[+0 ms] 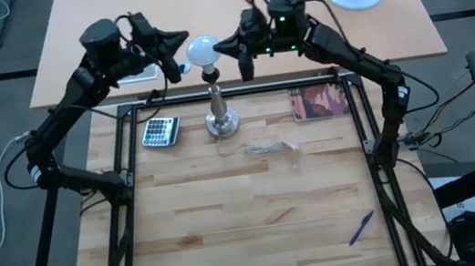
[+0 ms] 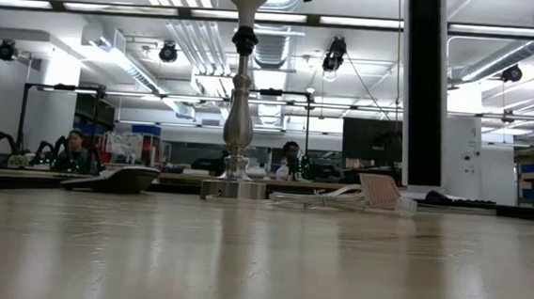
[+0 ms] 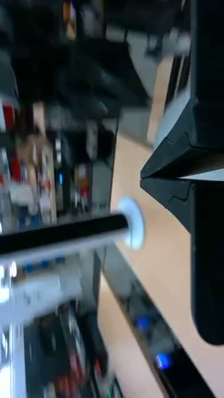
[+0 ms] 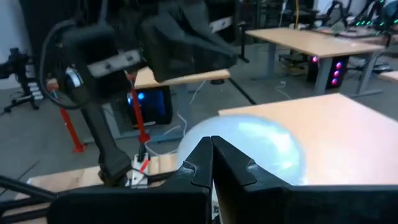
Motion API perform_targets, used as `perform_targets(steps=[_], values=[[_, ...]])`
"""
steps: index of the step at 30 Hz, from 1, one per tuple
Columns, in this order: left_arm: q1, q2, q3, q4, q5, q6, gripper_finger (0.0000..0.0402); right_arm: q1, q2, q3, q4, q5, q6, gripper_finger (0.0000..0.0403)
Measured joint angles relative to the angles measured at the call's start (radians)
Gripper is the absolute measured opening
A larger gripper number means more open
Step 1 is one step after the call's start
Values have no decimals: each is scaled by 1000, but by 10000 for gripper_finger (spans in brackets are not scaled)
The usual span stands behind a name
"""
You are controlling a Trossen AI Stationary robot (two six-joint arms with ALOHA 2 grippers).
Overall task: Screw lightbulb
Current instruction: Insert the lightbulb into the table lamp
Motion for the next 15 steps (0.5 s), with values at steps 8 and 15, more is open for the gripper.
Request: perform_targets(steps=[8, 15], values=[[7, 44, 3, -109, 27, 5, 0, 7, 30, 0, 6, 0, -2, 0], [7, 67, 5, -127, 30, -20, 0, 5, 29, -18, 6, 51, -9, 0]])
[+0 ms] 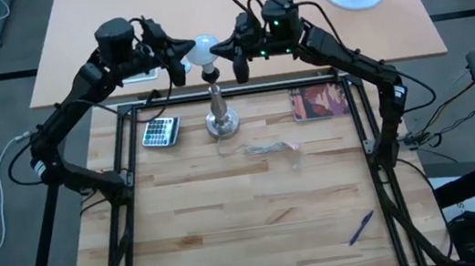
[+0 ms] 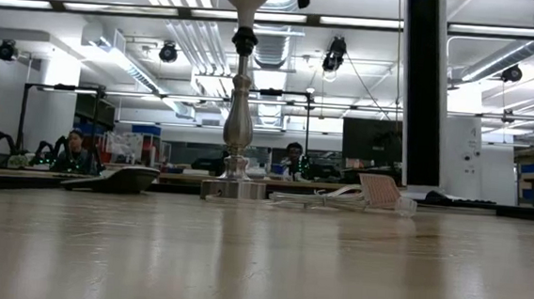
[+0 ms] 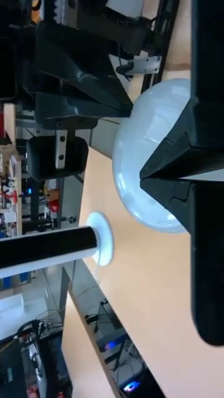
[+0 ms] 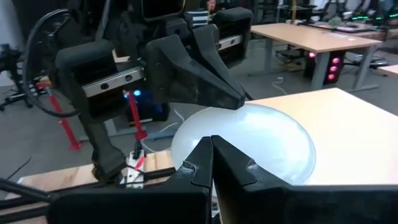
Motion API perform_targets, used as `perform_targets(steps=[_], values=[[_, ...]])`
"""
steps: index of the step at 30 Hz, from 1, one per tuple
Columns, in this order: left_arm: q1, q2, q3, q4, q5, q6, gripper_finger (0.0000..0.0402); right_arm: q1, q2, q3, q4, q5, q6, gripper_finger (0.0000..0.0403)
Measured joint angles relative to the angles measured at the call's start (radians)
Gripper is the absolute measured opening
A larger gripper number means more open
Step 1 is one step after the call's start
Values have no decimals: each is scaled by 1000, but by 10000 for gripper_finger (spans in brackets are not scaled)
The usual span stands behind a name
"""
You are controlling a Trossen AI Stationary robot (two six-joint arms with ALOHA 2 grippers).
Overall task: Screw lightbulb
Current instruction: Insert the lightbulb into the table lamp
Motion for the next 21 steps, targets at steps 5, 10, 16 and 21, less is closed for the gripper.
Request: perform_targets(steps=[5, 10, 16, 21], values=[[3, 10, -1, 3, 82, -71, 0, -8, -3, -15, -8, 9, -8, 0], [1, 13, -2, 3, 94, -131, 0, -9, -2, -18, -14, 21, -29, 0], [-8, 12, -4, -1, 142, -194, 0, -29, 0, -24, -12, 91, -50, 0], [-28, 14, -6, 9, 177, -211, 0, -48, 1, -26, 2, 96, -47, 0]])
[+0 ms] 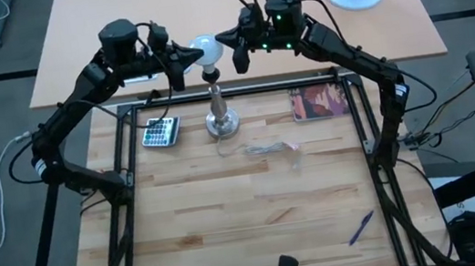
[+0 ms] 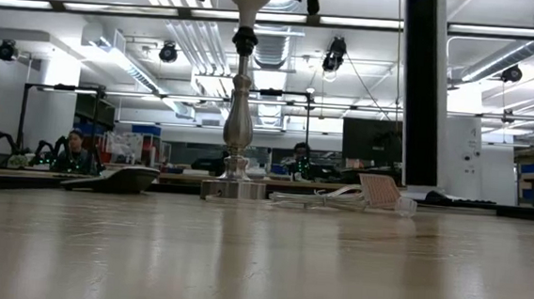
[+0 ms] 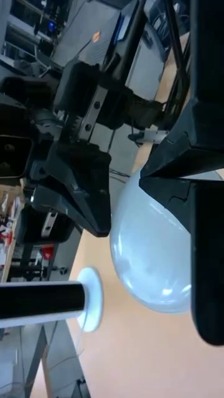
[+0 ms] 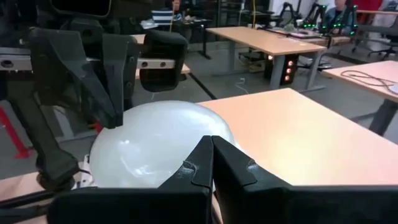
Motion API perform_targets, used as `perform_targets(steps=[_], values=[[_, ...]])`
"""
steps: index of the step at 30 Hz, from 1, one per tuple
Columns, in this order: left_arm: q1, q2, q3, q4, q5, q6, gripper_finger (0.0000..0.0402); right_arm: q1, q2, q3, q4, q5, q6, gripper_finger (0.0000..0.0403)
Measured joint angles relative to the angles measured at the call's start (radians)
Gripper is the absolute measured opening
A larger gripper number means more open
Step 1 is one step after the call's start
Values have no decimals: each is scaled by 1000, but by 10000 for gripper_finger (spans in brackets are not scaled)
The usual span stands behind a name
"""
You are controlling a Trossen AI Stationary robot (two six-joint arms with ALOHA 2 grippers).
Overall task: Screw lightbulb
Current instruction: Insert the lightbulb into the table lamp
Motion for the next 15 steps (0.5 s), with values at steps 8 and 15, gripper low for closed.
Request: perform_targets(steps=[8, 15], values=[[-7, -31, 14, 15, -26, -18, 0, -4, -7, 24, -6, -15, 15, 0], [-2, -53, 58, 27, -76, 17, 0, -3, -7, 66, -18, -17, 15, 0]])
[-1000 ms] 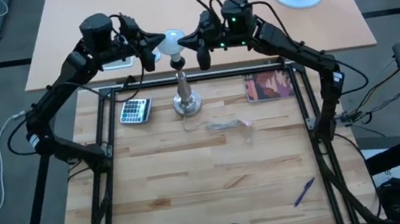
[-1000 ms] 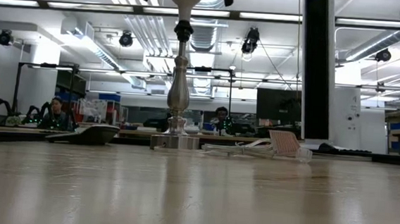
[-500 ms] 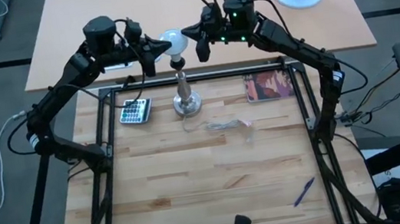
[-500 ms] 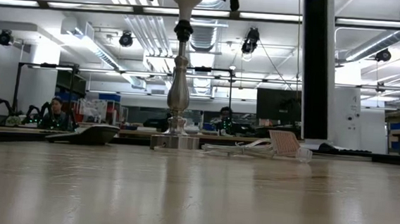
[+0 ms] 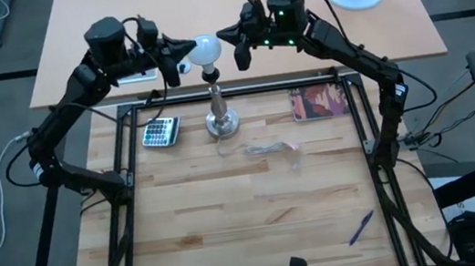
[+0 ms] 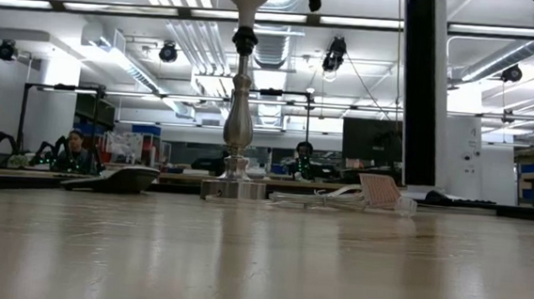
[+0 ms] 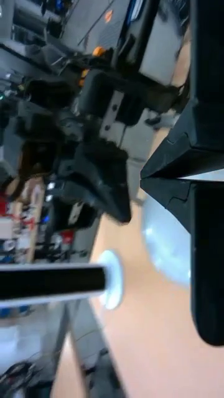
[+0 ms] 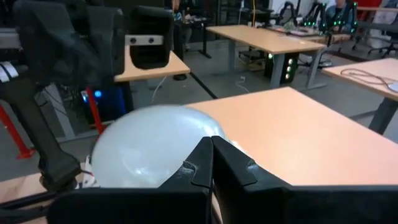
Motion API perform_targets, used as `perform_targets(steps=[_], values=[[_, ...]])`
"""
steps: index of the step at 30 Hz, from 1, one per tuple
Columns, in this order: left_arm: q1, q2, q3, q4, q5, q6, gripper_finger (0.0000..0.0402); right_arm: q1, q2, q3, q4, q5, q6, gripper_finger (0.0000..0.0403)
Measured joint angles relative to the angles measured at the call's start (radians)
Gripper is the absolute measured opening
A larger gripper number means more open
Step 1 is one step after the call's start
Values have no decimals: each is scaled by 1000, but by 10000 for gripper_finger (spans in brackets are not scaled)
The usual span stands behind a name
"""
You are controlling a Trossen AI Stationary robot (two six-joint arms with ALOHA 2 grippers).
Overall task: Screw lightbulb
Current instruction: Insert the lightbulb into the table lamp, then remove the lightbulb from the table lamp
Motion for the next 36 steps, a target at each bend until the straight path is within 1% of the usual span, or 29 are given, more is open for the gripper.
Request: perform_targets(steps=[6, 11, 13, 23, 26, 32, 36], values=[[0, 2, 21, 8, -10, 36, 0, 0, 0, 5, 8, -3, 7, 0], [5, 4, 19, 8, -112, 94, 0, 0, -2, 8, 14, -7, 15, 0], [8, 7, 19, 8, -133, 114, 0, 0, -2, 8, 15, -7, 16, 0], [48, 43, 19, 8, -132, 168, 0, -4, -4, -5, 13, -11, 37, 0], [53, 53, 19, 8, -130, 188, 0, -9, -2, -8, 11, -48, 46, 0], [54, 71, 19, 2, -52, 226, 0, -4, -2, -20, 18, -69, 54, 0], [54, 73, 19, -15, -33, 225, 0, -2, -2, -21, 48, -71, 52, 0]])
